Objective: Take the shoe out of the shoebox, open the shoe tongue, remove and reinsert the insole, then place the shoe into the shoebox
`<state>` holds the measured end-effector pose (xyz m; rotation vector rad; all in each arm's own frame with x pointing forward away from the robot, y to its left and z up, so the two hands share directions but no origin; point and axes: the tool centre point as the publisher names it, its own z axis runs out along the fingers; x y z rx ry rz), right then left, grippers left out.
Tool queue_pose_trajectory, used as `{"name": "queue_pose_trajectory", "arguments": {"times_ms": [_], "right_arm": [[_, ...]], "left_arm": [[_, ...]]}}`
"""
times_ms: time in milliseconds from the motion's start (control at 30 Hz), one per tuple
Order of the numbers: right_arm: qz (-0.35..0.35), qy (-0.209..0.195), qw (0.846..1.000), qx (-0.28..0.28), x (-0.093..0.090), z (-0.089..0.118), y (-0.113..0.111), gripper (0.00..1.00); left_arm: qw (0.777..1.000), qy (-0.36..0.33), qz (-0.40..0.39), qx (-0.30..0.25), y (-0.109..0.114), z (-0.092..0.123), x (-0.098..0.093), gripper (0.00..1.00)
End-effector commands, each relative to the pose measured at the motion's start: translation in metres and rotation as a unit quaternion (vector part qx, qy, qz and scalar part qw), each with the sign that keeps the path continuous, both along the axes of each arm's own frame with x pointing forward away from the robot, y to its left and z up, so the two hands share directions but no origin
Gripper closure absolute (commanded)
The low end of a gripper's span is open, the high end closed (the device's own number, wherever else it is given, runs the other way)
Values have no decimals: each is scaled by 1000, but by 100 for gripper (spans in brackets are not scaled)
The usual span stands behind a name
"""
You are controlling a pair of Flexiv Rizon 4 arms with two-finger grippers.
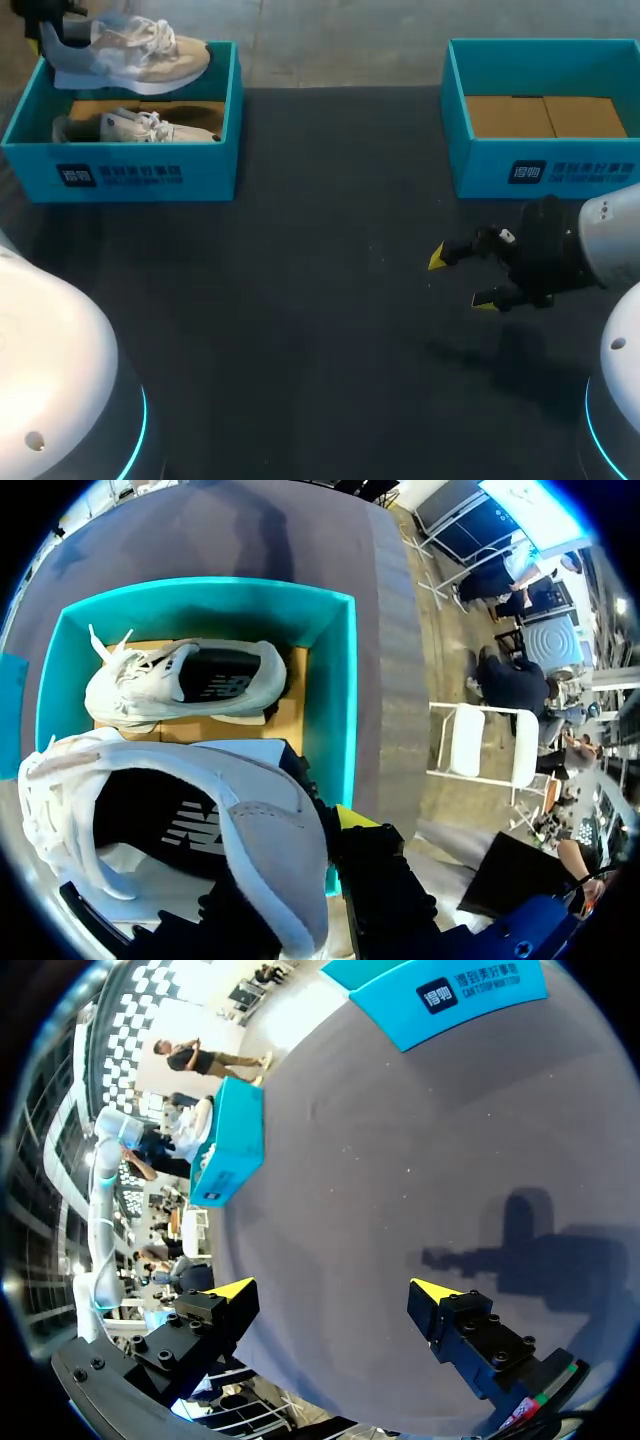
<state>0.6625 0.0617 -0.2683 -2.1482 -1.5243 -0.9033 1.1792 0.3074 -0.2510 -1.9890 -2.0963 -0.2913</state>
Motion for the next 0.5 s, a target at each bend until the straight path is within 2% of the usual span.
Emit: {"name": "queue_pose_trajectory", "arguments": {"times_ms": [33, 500], "right_arm": [[-2, 0, 1000, -2, -1, 1, 1, 0], [-2, 0, 1000, -2, -1, 1, 1, 0]], "left_arm": [[1000, 4, -1, 1, 2, -13, 9, 100], [1000, 21, -3, 8, 1, -58, 22, 100]]}}
